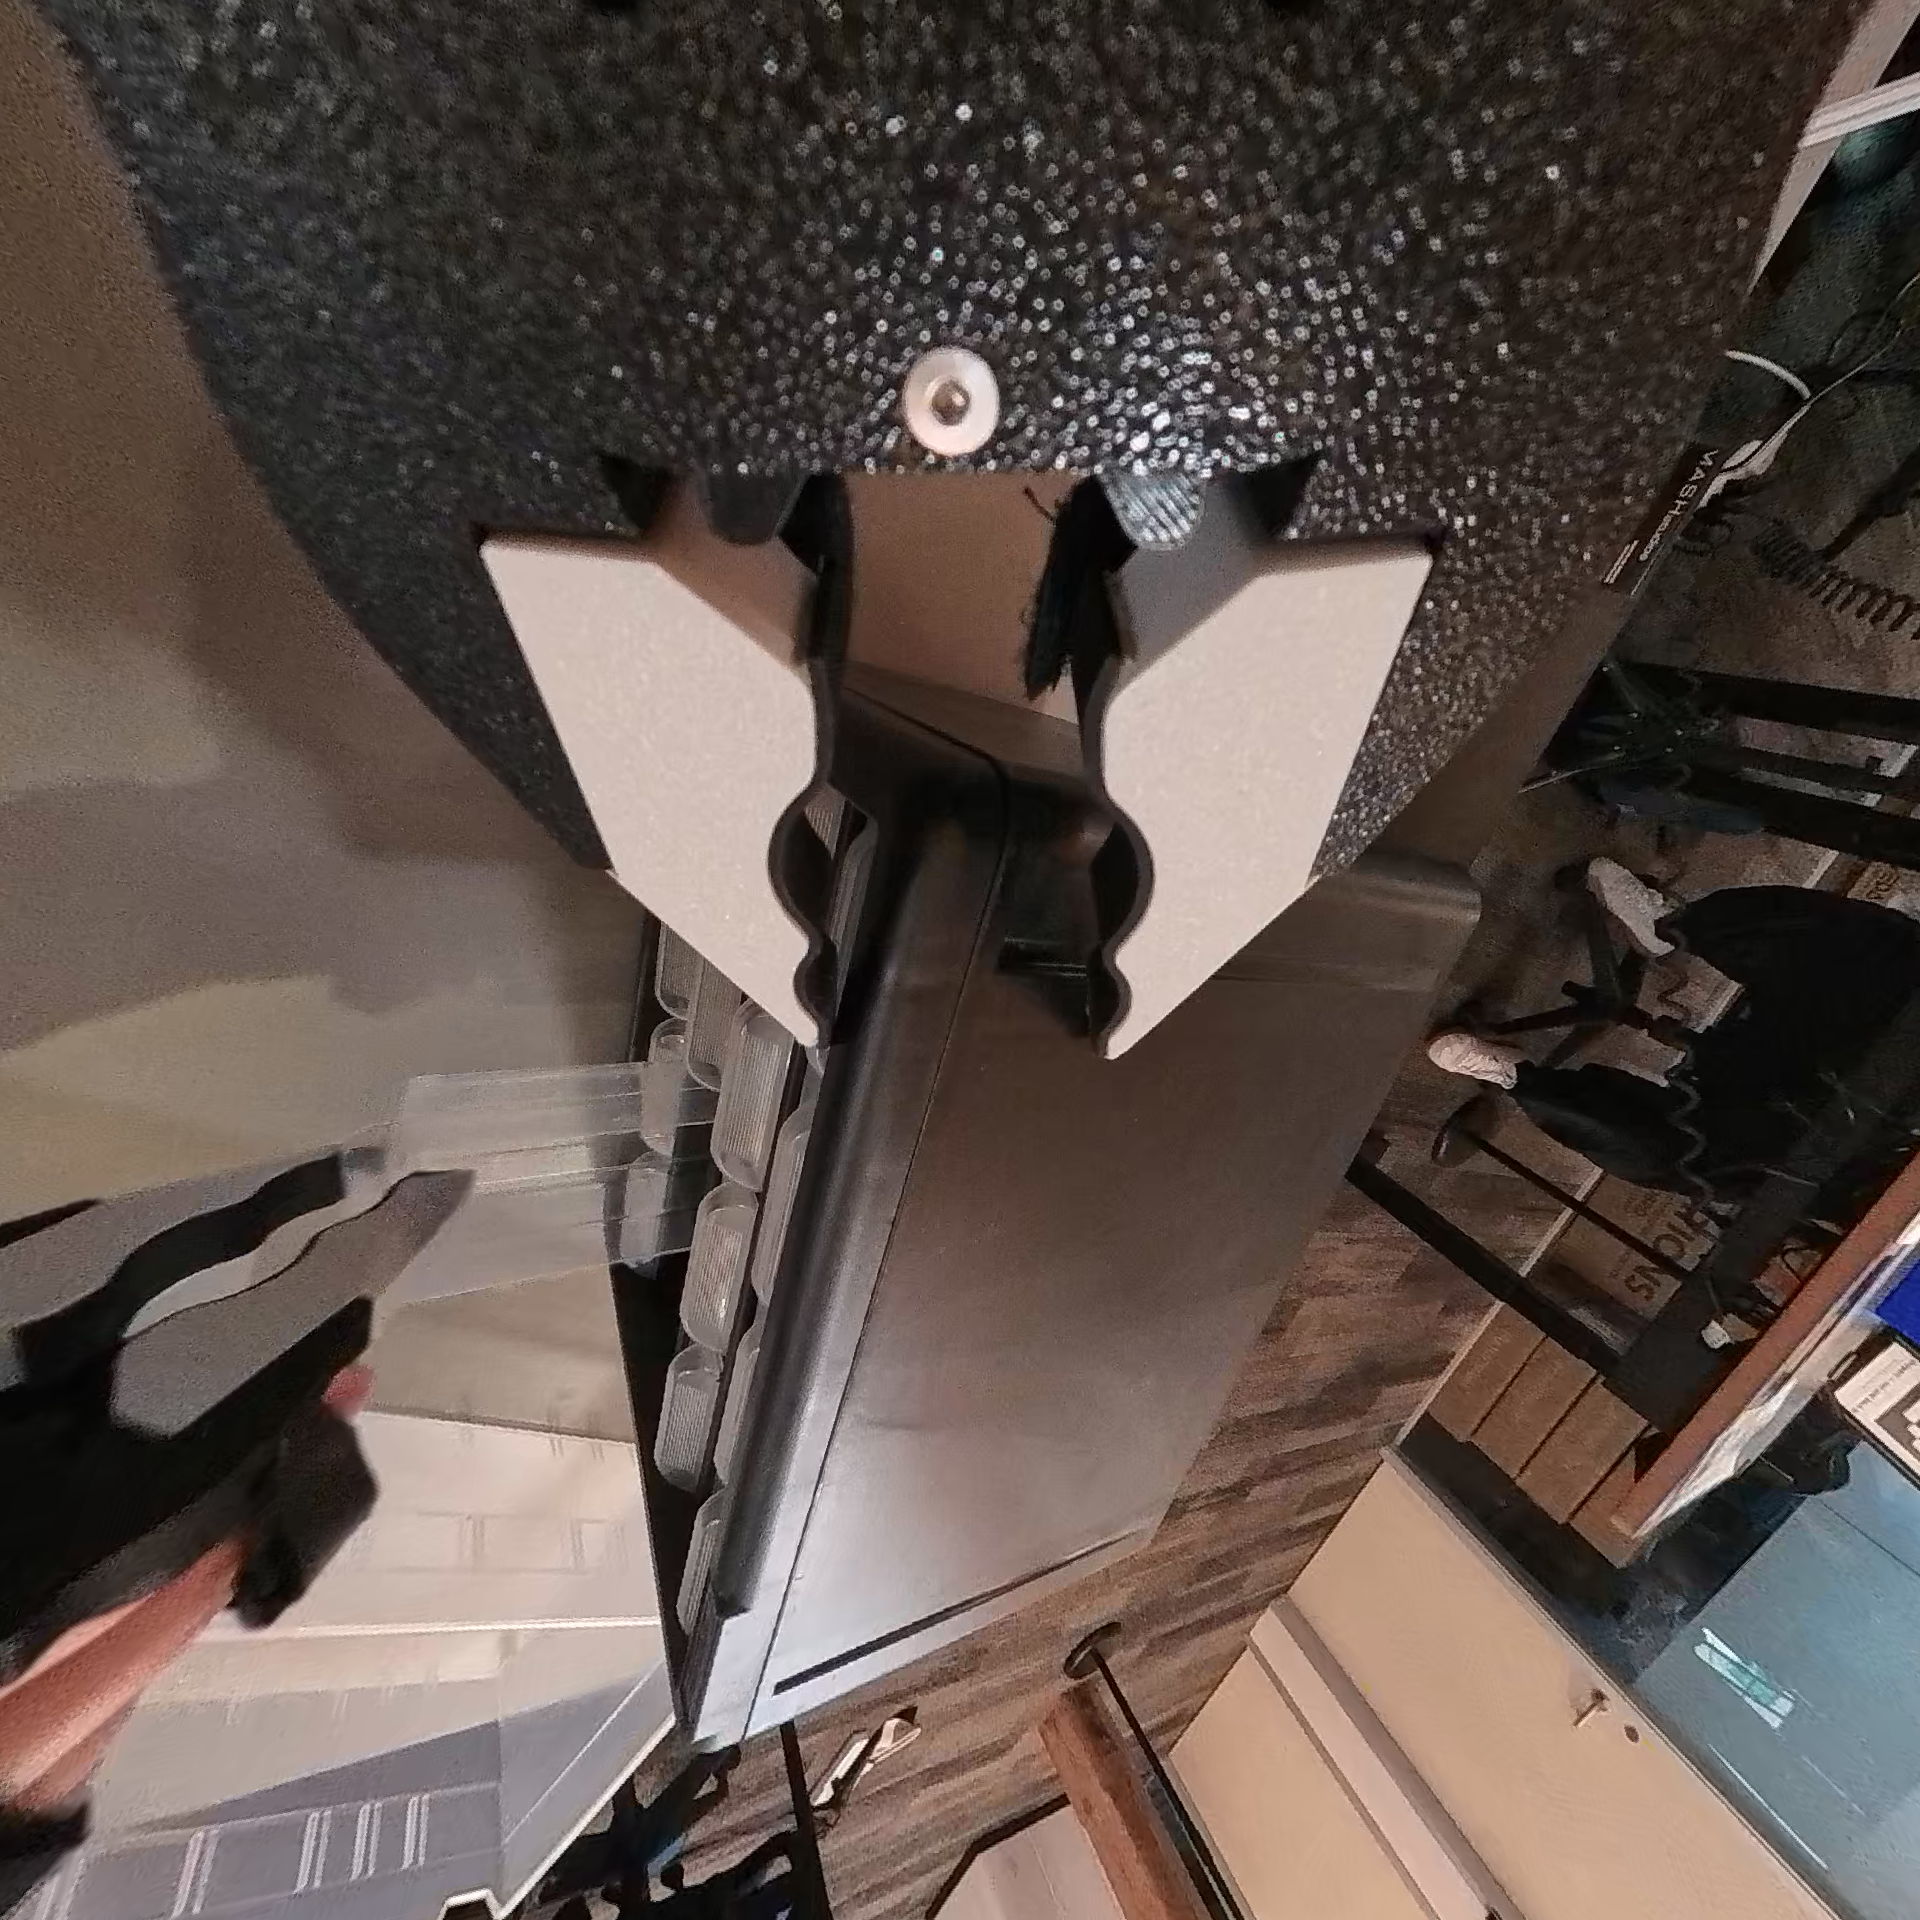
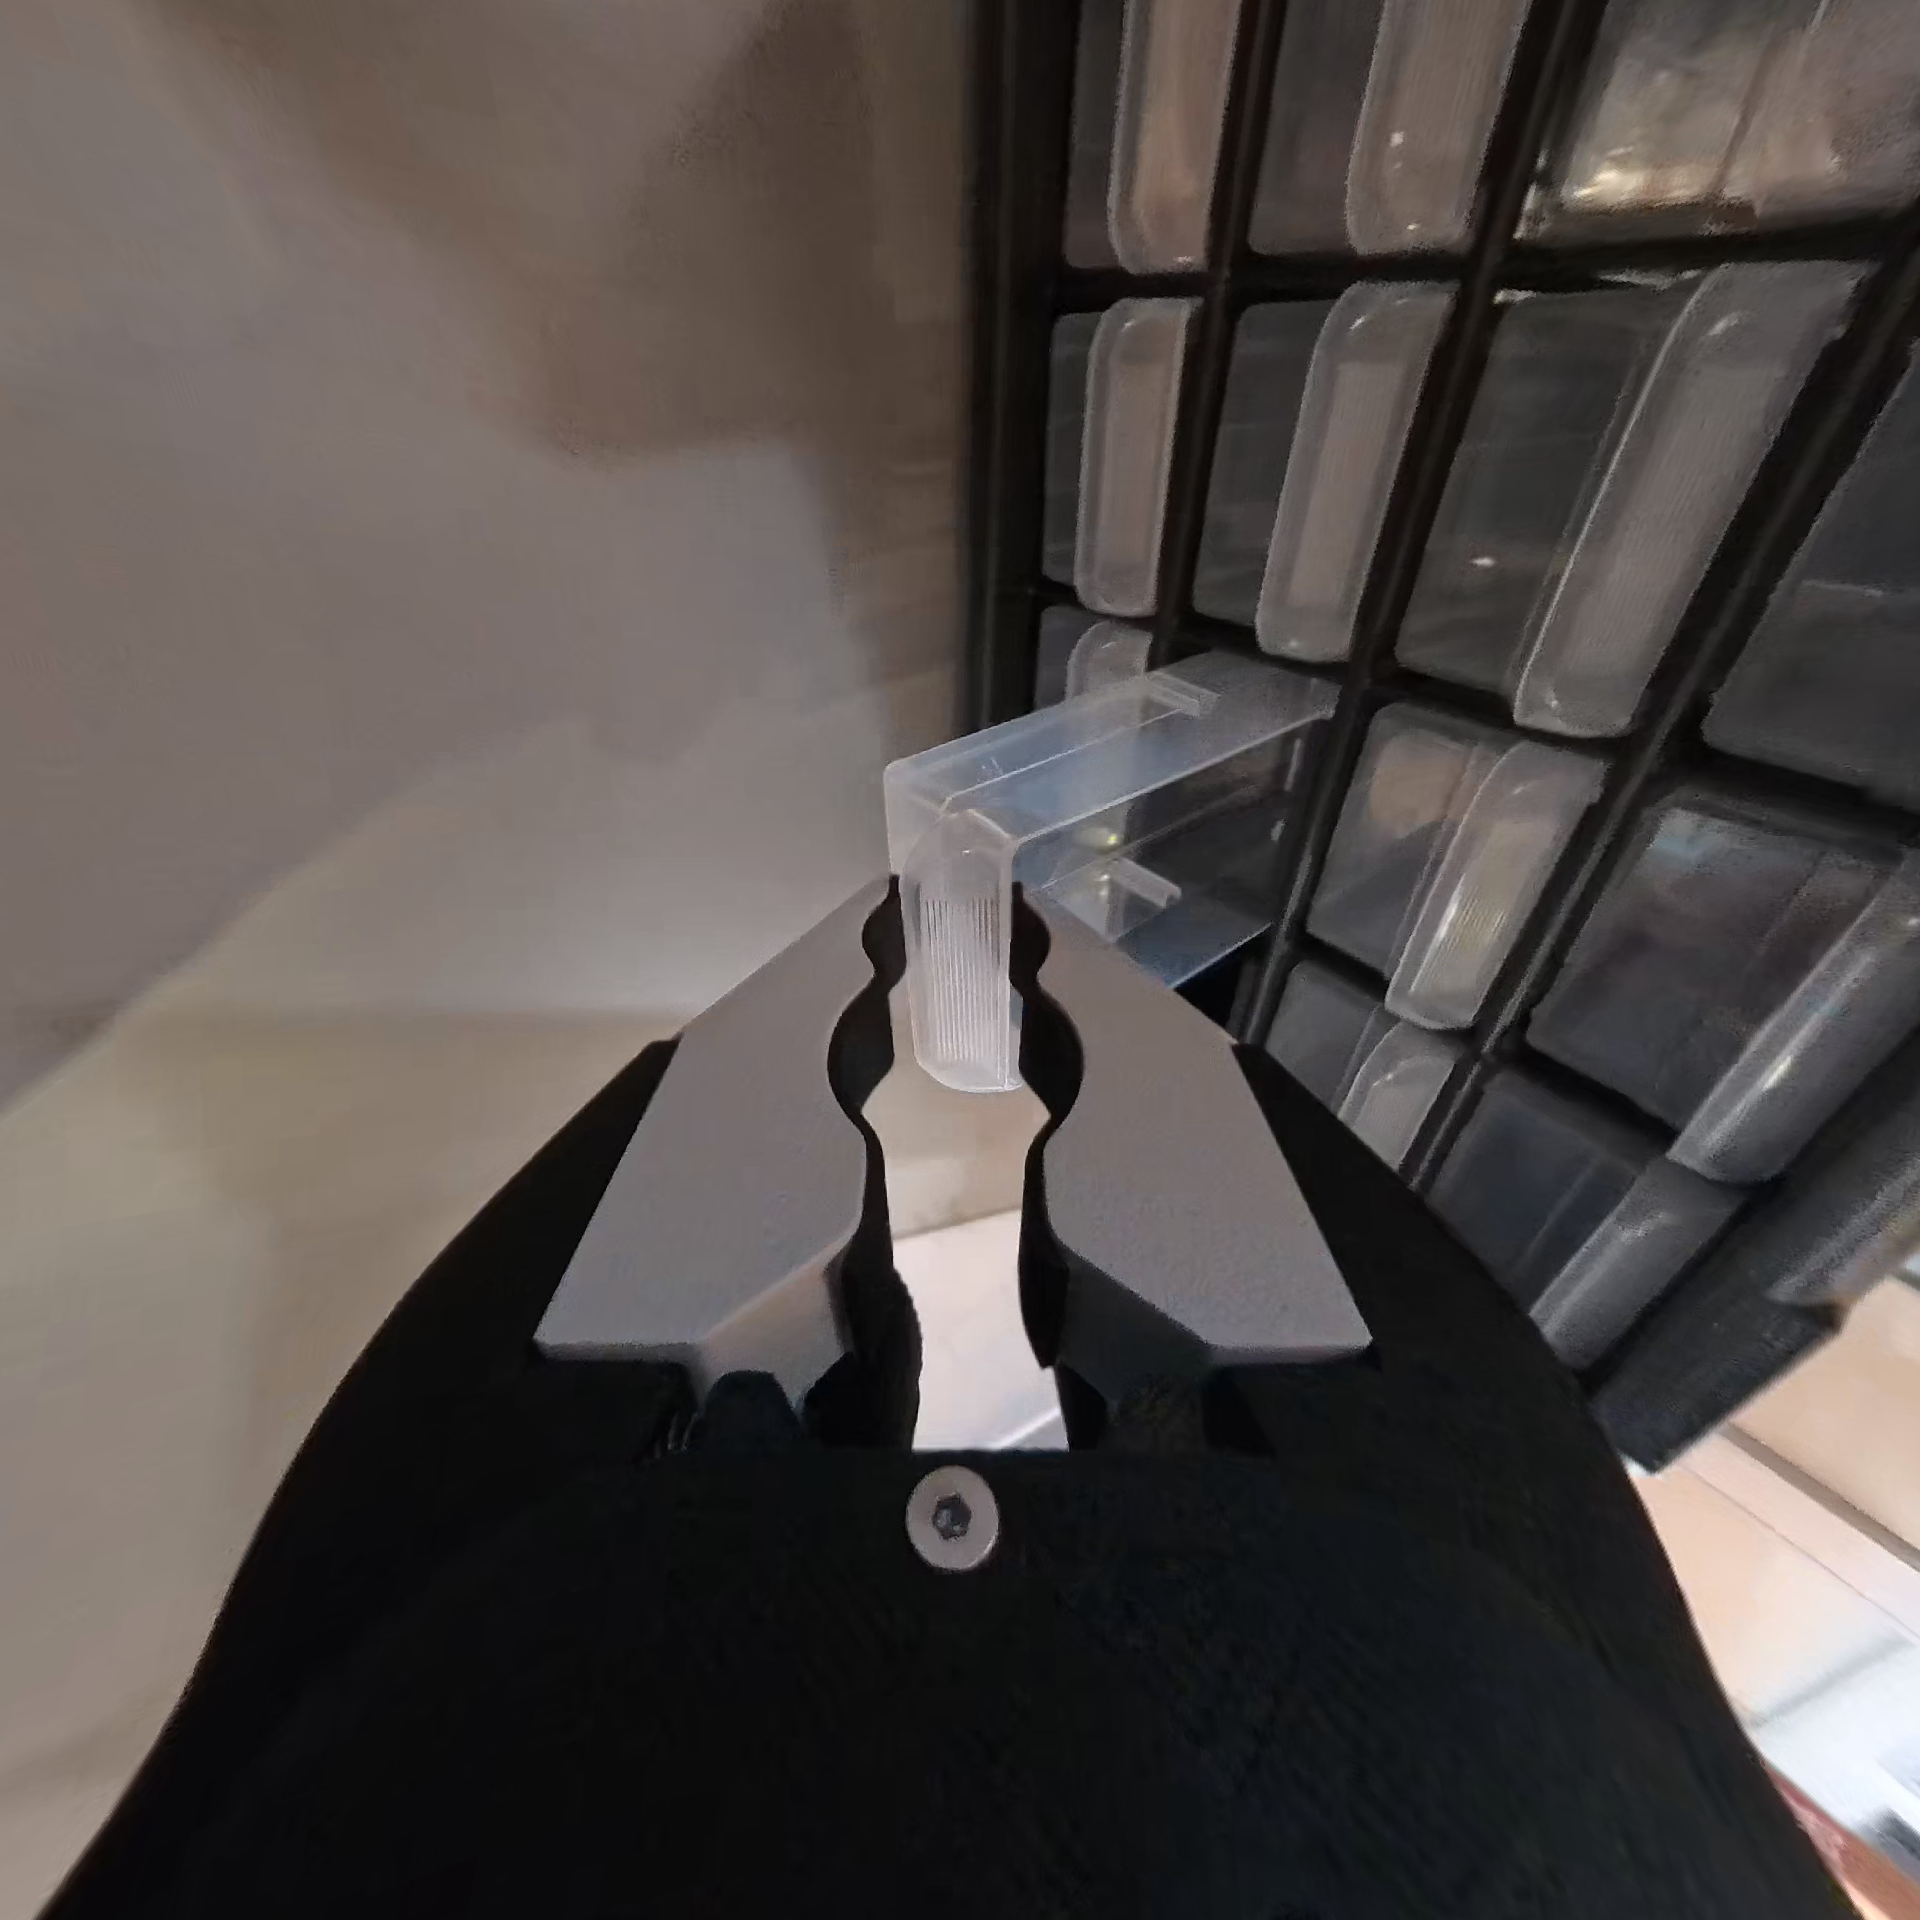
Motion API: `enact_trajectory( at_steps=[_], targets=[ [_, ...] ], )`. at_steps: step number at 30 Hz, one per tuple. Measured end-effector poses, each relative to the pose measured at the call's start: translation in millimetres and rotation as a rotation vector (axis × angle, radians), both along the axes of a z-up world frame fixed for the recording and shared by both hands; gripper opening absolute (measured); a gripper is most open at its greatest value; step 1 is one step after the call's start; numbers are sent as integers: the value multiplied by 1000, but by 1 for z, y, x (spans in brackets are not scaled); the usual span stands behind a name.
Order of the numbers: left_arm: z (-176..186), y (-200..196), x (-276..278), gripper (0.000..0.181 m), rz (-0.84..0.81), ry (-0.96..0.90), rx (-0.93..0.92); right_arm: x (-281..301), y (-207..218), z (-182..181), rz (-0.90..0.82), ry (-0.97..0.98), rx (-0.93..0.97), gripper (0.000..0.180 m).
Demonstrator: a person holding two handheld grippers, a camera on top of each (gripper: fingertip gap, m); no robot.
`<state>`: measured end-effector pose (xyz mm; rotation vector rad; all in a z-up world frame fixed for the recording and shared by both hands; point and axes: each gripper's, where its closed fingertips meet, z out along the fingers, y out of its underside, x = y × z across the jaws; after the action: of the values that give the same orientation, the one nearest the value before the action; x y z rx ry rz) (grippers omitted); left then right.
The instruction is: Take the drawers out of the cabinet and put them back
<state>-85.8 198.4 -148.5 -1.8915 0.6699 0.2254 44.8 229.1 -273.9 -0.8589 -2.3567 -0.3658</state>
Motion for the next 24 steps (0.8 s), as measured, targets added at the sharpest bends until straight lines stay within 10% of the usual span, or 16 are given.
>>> enact_trajectory(
  at_steps=[5, 10, 13, 16, 24],
  targets=[
    [0, 0, 0, 46, -3, -2, 2, -27, 12, 5, 43, 141, 97, 24],
    [0, 0, 0, 46, -4, -3, 5, -27, 19, 13, 46, 263, 195, 81],
    [1, 0, -1, 46, -4, 1, 4, -14, 2, 26, 108, 380, 215, 61],
    [1, 1, -1, 46, -4, 3, 5, -7, -22, 12, 195, 407, 174, 0],
    [1, 0, 0, 46, -6, -5, 16, -33, 16, -14, 67, 444, 245, 0]
  ],
)
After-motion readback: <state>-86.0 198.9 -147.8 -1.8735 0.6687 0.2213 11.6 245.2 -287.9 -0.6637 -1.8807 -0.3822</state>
